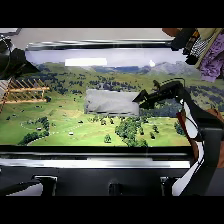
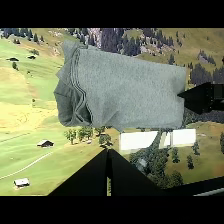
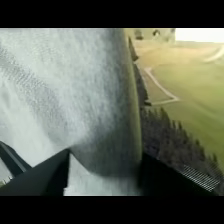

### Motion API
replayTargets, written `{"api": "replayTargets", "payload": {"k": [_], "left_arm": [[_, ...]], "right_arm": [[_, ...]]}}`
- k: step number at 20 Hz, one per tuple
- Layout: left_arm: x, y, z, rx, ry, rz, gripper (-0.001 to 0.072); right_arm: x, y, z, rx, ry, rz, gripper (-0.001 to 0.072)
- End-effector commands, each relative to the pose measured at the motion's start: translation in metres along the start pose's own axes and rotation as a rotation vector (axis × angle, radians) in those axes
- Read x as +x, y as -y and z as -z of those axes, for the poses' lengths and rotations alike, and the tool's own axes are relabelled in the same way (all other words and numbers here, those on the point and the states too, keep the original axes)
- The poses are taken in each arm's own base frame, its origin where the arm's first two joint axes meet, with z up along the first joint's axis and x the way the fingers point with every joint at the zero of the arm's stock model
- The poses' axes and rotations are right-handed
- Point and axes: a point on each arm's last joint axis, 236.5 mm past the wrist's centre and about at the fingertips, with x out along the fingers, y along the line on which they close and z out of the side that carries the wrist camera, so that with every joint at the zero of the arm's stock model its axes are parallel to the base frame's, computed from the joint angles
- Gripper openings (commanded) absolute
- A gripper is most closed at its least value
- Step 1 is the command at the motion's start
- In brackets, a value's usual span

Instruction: Fold the clothes and pants, and hang the long-sleeved shirts on hangers.

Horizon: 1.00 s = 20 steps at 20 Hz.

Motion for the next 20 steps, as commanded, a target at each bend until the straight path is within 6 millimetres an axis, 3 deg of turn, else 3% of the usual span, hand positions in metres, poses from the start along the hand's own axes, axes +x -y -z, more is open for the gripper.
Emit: {"api": "replayTargets", "payload": {"k": [1, 2, 3, 5, 7, 11, 15, 20], "left_arm": [[0.0, -0.001, 0.0, -0.001, 0.0, -0.002, 0.0019], [0.001, -0.001, 0.0, -0.001, -0.001, -0.002, 0.0019], [0.001, -0.001, 0.0, -0.001, -0.001, -0.002, 0.002], [0.001, -0.001, 0.0, -0.001, -0.001, -0.002, 0.0019], [0.0, -0.001, 0.0, -0.001, 0.0, -0.002, 0.0019], [0.0, -0.001, 0.0, -0.001, -0.001, -0.002, 0.0019], [0.0, -0.001, 0.0, -0.001, -0.001, -0.002, 0.002], [0.0, -0.001, 0.0, -0.002, -0.001, -0.002, 0.0019]], "right_arm": [[0.016, -0.006, 0.004, -0.032, -0.012, 0.008, 0.0336], [0.017, -0.011, 0.005, -0.036, -0.012, 0.0, 0.0148], [0.014, -0.018, 0.003, -0.04, 0.001, -0.015, 0.0042], [-0.006, -0.042, -0.009, -0.086, 0.081, -0.044, 0.0039], [-0.042, -0.064, -0.029, -0.093, 0.204, -0.054, 0.0039], [-0.154, -0.093, -0.068, -0.068, 0.461, -0.079, 0.0039], [-0.263, -0.091, -0.085, -0.027, 0.666, -0.068, 0.0039], [-0.364, -0.064, -0.087, 0.085, 0.867, -0.085, 0.0039]]}}
